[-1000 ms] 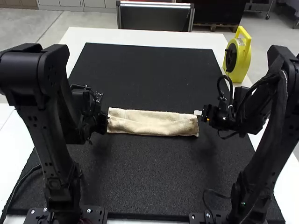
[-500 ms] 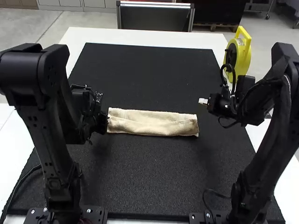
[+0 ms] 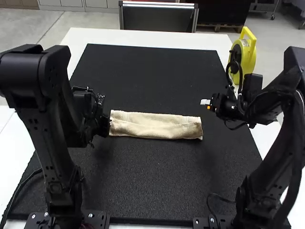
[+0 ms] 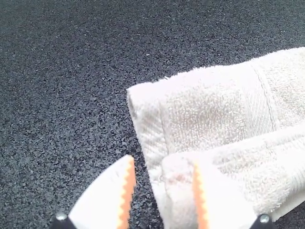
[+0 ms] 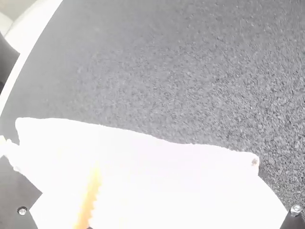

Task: Fold the towel.

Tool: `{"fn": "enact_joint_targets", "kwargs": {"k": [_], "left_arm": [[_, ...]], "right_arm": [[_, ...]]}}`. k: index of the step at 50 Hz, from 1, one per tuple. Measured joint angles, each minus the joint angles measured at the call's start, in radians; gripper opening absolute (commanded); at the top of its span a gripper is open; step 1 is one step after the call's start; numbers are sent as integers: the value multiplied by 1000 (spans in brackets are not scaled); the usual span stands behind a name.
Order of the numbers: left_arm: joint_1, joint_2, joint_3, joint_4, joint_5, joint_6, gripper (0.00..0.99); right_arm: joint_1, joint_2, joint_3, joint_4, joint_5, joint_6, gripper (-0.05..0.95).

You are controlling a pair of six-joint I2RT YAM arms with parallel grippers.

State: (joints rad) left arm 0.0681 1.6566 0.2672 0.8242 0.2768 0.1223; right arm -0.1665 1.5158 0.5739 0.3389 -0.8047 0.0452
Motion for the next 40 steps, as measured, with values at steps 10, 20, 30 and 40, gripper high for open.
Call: {"fn": "enact_joint_targets", "kwargs": {"k": [10, 20, 30, 40], "left_arm": [[0, 21, 0, 0, 0, -3, 323], [0, 21, 0, 7, 0, -4, 325], [0, 21, 0, 7, 0, -4, 323], [0, 21, 0, 11, 1, -4, 325]], "right_arm": [[1, -80, 1, -116, 18, -19, 643], [2, -131, -19, -198, 51, -67, 643], [2, -170, -65, -270, 87, -129, 643], [2, -177, -74, -379, 115, -214, 643]]}}
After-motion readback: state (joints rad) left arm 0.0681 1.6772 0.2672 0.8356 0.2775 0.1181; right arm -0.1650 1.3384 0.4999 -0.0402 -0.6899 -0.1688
